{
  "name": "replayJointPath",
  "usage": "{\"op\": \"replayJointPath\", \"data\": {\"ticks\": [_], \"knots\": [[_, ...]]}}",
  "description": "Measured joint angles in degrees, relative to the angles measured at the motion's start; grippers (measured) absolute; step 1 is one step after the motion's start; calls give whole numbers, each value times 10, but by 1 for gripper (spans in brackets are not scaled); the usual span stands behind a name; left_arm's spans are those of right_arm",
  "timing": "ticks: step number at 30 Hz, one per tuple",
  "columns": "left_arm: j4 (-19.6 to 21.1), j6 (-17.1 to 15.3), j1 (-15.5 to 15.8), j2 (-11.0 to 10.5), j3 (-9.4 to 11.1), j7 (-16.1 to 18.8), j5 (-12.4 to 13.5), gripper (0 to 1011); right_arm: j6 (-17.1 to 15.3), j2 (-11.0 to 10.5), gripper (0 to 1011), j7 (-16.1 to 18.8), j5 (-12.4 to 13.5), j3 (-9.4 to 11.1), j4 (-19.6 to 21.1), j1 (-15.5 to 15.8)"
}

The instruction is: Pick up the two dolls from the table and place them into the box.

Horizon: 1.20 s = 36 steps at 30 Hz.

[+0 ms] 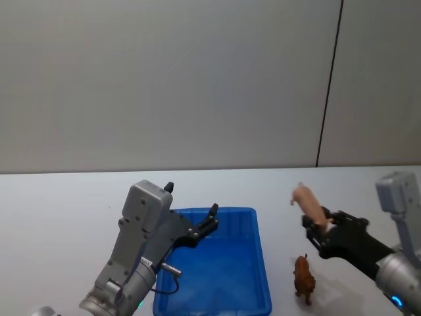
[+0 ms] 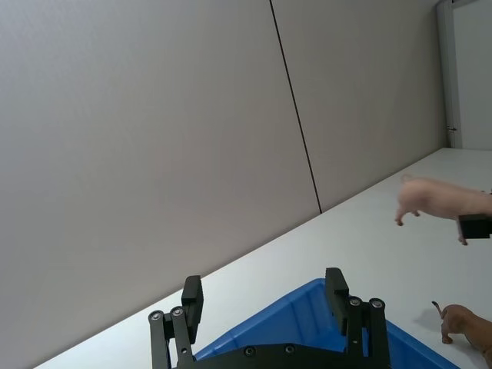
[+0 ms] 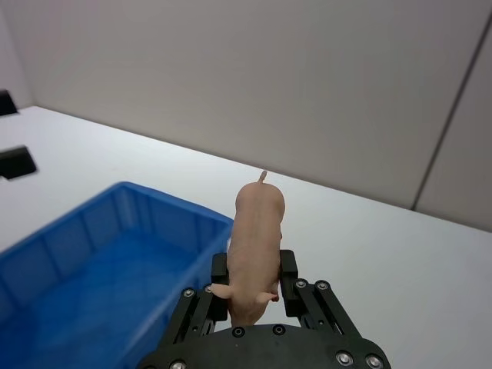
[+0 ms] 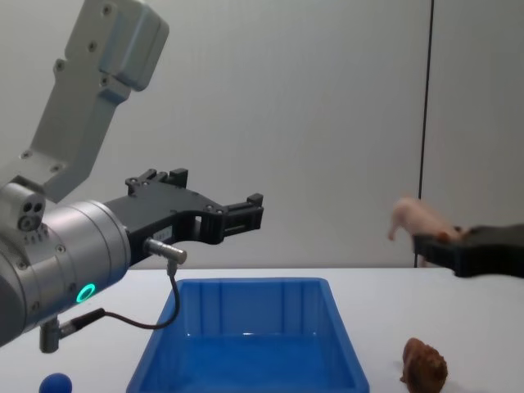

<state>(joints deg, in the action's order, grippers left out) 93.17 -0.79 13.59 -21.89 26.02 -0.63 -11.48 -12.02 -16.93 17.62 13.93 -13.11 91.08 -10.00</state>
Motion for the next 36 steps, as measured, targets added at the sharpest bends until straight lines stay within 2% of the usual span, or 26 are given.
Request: {"op": "replayJointPath", "data": {"ticks": [7,16,19,22,25,36], "knots": [[0,0,0,0,0,0,0,1001,-25,21,371,44,-7,-14,-10,-34],[0,0,0,0,0,0,0,1001,-62,61,397,95,-27,-45,-52,-82],[0,0,0,0,0,0,0,1001,-71,72,536,107,-34,-54,-68,-93],[0,0,0,0,0,0,0,1001,-77,81,596,114,-39,-62,-79,-102],[0,0,0,0,0,0,0,1001,-80,88,737,118,-43,-67,-88,-109],[0,0,0,0,0,0,0,1001,-71,85,1001,115,-49,-69,-93,-111]]}}
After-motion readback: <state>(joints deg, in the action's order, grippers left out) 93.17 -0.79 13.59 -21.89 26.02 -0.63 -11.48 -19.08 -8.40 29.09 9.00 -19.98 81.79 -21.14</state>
